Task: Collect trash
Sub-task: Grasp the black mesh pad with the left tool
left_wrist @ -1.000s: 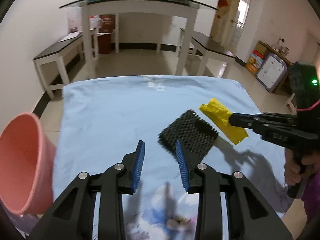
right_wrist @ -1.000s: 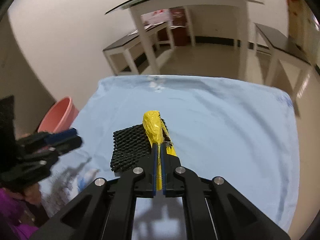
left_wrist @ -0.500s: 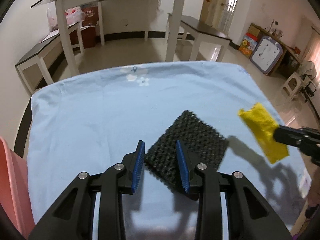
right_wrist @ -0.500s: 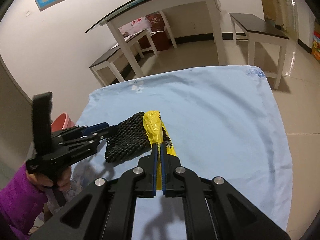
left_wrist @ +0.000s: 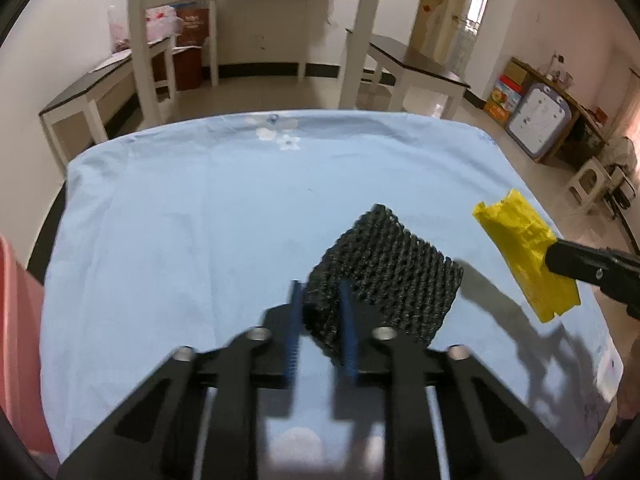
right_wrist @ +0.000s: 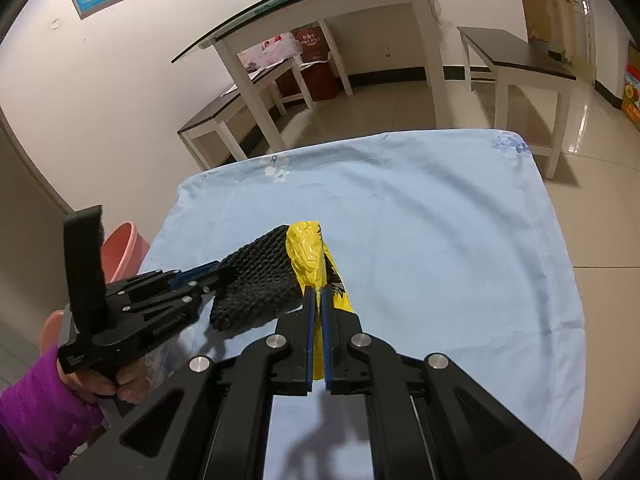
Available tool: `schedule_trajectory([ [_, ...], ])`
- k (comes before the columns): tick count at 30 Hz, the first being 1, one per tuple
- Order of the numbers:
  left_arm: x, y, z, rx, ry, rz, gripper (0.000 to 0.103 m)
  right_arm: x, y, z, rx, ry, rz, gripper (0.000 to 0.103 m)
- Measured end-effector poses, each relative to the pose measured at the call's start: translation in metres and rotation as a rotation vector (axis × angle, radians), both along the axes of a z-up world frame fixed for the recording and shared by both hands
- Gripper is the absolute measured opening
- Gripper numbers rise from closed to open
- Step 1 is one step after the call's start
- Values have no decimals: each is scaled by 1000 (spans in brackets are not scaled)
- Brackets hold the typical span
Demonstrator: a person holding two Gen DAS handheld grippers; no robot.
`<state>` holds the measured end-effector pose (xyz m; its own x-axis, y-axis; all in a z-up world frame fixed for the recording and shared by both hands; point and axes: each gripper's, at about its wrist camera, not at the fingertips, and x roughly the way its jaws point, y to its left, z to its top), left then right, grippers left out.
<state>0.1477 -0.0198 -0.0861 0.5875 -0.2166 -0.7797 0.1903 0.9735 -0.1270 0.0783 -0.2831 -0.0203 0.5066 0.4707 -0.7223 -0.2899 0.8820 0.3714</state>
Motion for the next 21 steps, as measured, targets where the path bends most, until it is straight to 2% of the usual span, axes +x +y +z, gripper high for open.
schedule_trajectory([
  [7, -28, 11, 27, -40, -50, 77, 9, -9, 7, 8, 13, -18, 7, 3],
  [15, -67, 32, 69, 18, -167, 197, 9, -21, 36, 24, 25, -54, 49, 3],
  [21, -88, 56, 85, 41, -198, 286, 9, -23, 64, 37, 61, -68, 78, 3],
])
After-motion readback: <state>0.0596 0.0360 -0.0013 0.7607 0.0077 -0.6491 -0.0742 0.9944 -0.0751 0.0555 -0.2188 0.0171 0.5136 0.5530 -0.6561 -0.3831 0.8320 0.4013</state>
